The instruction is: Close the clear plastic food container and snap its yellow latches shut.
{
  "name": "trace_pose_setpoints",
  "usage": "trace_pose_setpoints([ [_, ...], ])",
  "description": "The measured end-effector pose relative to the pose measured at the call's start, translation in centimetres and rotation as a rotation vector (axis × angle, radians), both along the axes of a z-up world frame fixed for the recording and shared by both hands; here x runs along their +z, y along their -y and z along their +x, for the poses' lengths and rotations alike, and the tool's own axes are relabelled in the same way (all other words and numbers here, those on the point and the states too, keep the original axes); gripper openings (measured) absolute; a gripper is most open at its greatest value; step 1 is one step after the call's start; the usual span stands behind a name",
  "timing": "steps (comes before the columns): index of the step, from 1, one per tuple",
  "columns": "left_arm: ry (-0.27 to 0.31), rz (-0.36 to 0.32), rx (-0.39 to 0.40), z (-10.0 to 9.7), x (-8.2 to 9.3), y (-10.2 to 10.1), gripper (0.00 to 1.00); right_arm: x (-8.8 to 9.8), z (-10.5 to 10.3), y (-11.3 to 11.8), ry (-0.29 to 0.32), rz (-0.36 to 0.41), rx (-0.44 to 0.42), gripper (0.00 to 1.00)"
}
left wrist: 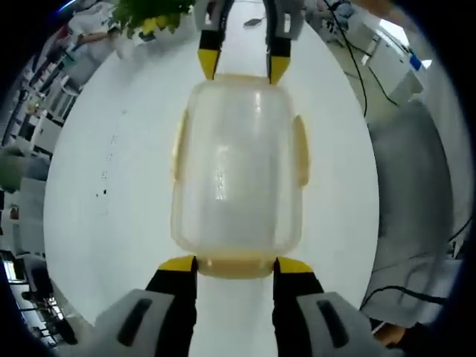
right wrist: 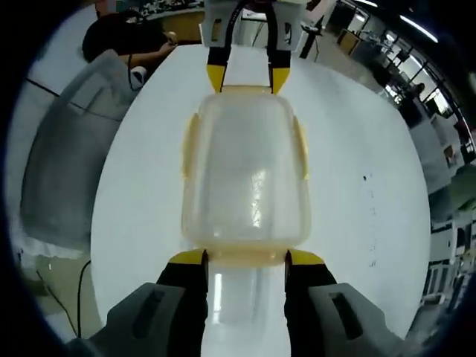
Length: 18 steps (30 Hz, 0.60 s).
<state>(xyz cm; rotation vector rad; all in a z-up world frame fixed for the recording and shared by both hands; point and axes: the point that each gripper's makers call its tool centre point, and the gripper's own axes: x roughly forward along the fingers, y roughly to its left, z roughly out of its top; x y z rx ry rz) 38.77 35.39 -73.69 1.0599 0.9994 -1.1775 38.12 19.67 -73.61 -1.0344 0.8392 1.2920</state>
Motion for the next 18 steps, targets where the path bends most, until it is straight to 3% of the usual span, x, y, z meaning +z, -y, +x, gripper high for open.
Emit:
trace_pose_setpoints([
  [9, 0.028, -0.037, -0.031, 0.2, 1.3, 5.2, 0.34, 1.3, 0.3, 5.4, 0.025, -0.015, -0.028, 0.36],
  [13, 0.049, -0.054, -0.059, 0.3, 0.9, 7.6, 0.34, 1.4, 0.0, 7.7, 0.032, -0.025, -0.042, 0.37],
  [18, 0.036, -0.070, -0.057, 0.0, 0.0, 9.8, 0.34, 0.8, -0.3, 9.7, 0.030, -0.054, -0.041, 0.37],
])
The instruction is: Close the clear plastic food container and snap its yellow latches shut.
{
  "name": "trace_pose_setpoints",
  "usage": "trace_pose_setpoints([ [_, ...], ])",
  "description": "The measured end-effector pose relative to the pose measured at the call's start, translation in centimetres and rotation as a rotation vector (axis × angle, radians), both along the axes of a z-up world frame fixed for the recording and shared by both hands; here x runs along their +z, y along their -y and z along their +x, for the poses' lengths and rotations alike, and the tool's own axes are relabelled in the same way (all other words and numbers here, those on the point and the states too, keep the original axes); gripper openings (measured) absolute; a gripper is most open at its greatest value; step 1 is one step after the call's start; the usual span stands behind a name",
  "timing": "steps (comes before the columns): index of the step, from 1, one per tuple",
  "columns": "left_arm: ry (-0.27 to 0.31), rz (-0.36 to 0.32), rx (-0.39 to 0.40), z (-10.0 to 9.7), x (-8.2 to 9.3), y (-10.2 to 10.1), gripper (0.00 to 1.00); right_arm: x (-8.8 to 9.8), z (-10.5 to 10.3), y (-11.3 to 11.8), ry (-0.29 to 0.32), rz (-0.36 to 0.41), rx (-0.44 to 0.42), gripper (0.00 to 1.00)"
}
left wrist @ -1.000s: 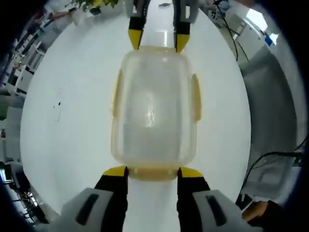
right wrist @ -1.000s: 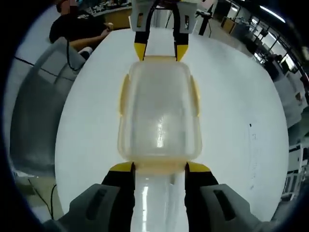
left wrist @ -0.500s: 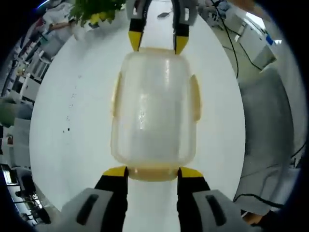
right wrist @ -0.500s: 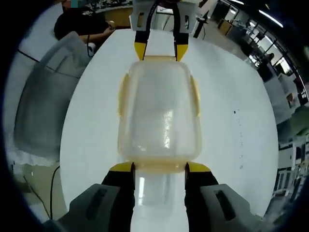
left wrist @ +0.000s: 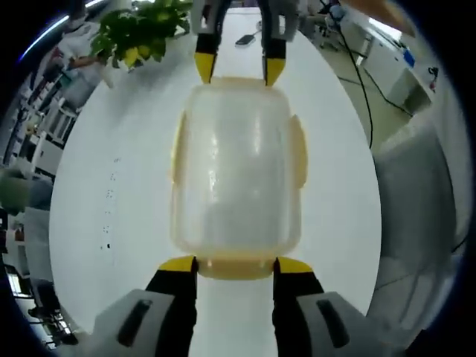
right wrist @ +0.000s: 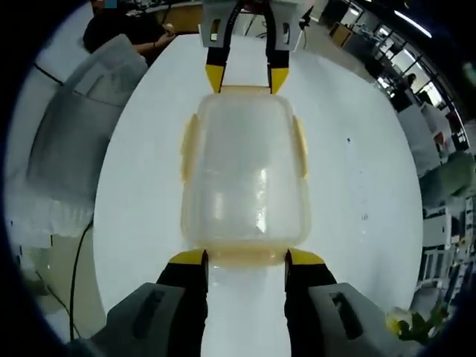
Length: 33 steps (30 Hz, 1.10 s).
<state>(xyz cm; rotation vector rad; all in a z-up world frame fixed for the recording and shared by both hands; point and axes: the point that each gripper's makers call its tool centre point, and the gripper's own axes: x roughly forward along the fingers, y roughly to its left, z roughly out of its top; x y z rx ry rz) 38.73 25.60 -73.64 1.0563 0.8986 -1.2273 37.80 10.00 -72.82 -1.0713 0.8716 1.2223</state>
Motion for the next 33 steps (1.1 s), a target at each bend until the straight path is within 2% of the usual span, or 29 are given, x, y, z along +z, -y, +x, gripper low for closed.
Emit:
trace_pose_setpoints([
  [7, -0.011, 0.012, -0.011, 0.1, 0.1, 2.6, 0.34, -0.6, 0.0, 2.6, -0.002, -0.023, -0.018, 0.37],
  [15, -0.032, 0.024, -0.017, -0.2, -1.7, 4.5, 0.34, -1.7, -0.3, 4.4, -0.029, -0.030, -0.024, 0.37],
  [21, -0.063, 0.052, -0.023, -0.7, -3.2, 4.8, 0.34, -3.4, -1.1, 4.7, -0.071, -0.039, -0.030, 0.37],
  [27, -0.066, 0.059, -0.037, -0.6, -4.0, 5.2, 0.34, -4.8, -0.9, 5.3, -0.096, -0.061, -0.047, 0.37],
  [28, -0.087, 0.068, -0.038, -1.0, -4.2, 5.1, 0.34, -5.0, -1.3, 5.3, -0.111, -0.053, -0.046, 0.37],
  [30, -0.102, 0.056, -0.029, -1.3, -4.3, 5.3, 0.34, -5.3, -1.7, 5.2, -0.132, -0.043, -0.041, 0.37],
  [31, -0.101, 0.069, -0.048, -1.2, -4.2, 5.2, 0.34, -5.5, -1.7, 5.2, -0.136, -0.046, -0.039, 0.37],
  [33, -0.098, 0.051, -0.037, -0.9, -4.0, 5.5, 0.34, -5.9, -1.4, 5.5, -0.130, -0.054, -0.044, 0.37],
])
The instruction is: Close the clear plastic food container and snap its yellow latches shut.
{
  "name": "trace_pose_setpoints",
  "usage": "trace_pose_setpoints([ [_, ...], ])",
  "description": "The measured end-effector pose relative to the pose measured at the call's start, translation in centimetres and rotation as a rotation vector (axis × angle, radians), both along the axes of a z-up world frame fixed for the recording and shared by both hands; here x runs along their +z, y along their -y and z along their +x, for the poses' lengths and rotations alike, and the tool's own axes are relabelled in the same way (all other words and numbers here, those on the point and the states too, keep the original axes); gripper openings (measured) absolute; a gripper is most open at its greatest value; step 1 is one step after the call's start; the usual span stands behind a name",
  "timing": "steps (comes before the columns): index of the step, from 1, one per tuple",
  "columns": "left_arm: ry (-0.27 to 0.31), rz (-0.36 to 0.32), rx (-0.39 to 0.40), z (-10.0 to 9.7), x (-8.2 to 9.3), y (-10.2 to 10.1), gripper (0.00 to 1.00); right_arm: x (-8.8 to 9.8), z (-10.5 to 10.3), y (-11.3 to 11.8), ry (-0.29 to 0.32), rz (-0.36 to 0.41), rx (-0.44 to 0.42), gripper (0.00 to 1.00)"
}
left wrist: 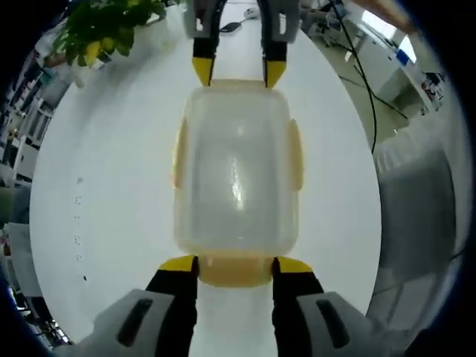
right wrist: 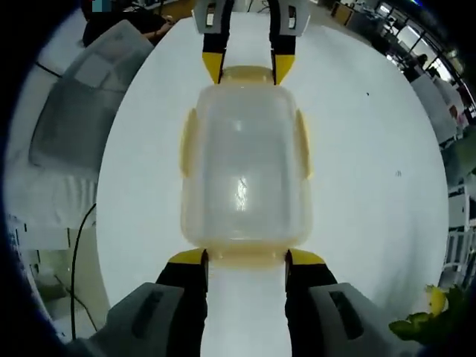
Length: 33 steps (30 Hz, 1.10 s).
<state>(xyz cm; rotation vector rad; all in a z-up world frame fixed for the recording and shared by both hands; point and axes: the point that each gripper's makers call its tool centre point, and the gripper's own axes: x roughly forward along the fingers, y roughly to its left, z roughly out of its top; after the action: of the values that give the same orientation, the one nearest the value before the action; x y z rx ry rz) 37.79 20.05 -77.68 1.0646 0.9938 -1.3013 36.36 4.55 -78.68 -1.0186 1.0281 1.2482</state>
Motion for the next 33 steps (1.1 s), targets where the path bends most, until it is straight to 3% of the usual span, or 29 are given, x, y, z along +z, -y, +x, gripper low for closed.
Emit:
trace_pose_setpoints([
  [5, -0.011, -0.040, 0.026, 0.0, 0.4, 0.4, 0.34, -0.2, 0.1, 0.1, -0.004, -0.001, 0.009, 0.37],
  [16, 0.002, -0.033, 0.013, -0.1, 0.4, 0.6, 0.34, 0.2, 0.2, 0.9, -0.009, 0.003, 0.018, 0.37],
  [19, 0.004, -0.061, 0.019, -0.2, 0.4, 1.3, 0.34, -0.9, 0.4, 2.0, -0.001, -0.039, 0.026, 0.37],
  [26, 0.003, -0.070, 0.019, -0.4, 0.3, 1.3, 0.34, -1.2, 0.2, 1.9, -0.016, -0.027, 0.006, 0.37],
  [27, 0.003, -0.070, 0.019, -0.4, 0.3, 1.3, 0.34, -1.7, -0.2, 3.1, -0.037, -0.097, -0.007, 0.25],
  [28, 0.000, -0.070, 0.028, -0.4, 0.3, 1.3, 0.34, -3.1, -0.4, 4.2, -0.034, -0.193, 0.050, 0.00],
  [29, 0.001, -0.073, 0.029, -0.4, 0.3, 1.3, 0.34, -4.1, -0.6, 4.5, -0.028, -0.219, 0.067, 0.08],
  [30, 0.004, -0.077, 0.027, -0.4, 0.3, 1.2, 0.34, -5.0, 0.3, 4.9, 0.037, -0.243, 0.068, 0.11],
  [31, 0.005, -0.081, 0.027, -0.4, 0.3, 1.2, 0.34, -5.3, 0.0, 4.8, 0.024, -0.233, 0.049, 0.09],
  [33, 0.004, -0.087, 0.031, -0.4, 0.3, 1.1, 0.34, -6.4, -2.0, 4.0, -0.095, -0.157, -0.025, 0.07],
])
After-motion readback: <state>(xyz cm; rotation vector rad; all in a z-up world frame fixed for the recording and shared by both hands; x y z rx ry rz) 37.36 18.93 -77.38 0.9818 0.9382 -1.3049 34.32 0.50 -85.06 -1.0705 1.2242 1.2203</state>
